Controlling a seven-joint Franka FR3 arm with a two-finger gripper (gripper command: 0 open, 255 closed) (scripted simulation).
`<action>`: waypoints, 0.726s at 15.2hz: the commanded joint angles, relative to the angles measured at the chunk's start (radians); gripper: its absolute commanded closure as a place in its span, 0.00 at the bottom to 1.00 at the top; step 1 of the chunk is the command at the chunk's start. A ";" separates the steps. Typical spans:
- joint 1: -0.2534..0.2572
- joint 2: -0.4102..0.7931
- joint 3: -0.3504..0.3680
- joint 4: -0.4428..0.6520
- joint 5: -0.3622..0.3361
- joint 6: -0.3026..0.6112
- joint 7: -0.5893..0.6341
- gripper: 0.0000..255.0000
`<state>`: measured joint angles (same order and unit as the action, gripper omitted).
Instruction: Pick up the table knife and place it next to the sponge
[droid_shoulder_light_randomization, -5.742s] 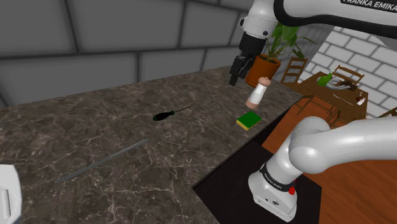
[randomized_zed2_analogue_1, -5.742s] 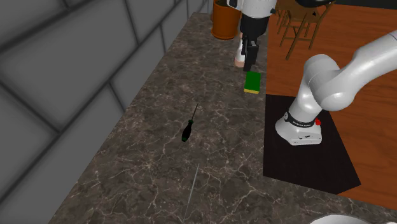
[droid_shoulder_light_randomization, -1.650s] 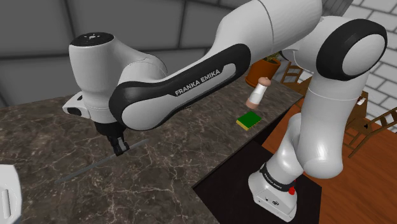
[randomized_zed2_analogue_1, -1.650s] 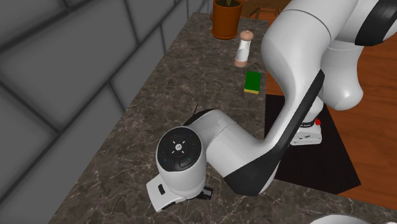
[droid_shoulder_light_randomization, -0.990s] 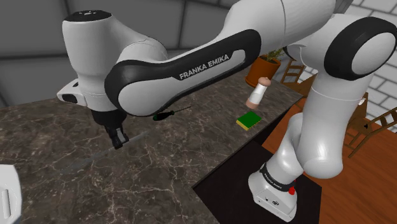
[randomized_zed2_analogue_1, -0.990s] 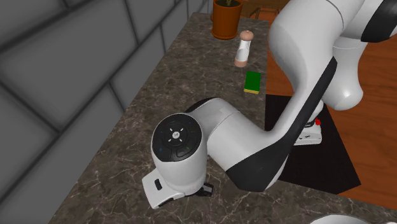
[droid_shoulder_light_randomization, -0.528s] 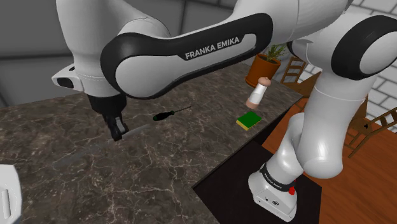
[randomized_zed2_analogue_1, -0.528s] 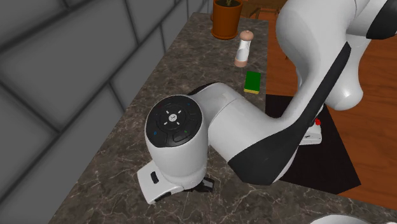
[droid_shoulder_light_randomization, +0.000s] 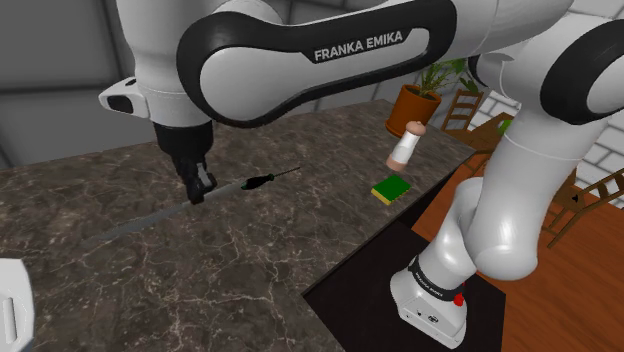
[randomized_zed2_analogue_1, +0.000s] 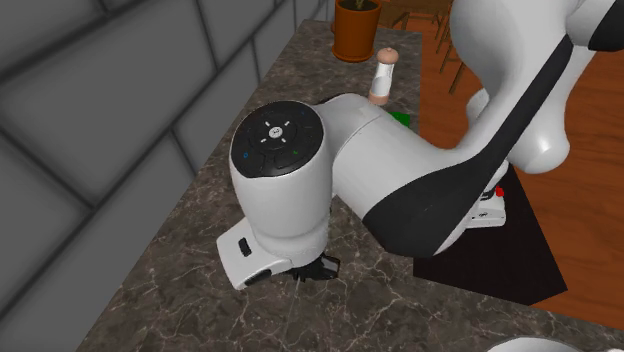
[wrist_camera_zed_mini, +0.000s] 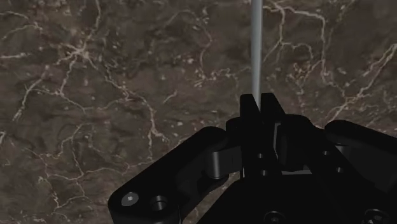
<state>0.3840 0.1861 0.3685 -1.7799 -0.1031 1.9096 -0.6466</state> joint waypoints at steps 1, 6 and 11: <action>-0.031 -0.062 -0.012 -0.074 0.023 0.019 -0.047 1.00; -0.092 -0.197 -0.058 -0.233 0.067 0.056 -0.168 1.00; -0.143 -0.311 -0.120 -0.361 0.093 0.076 -0.292 1.00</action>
<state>0.2498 -0.1033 0.2599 -2.1132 -0.0150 1.9792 -0.9155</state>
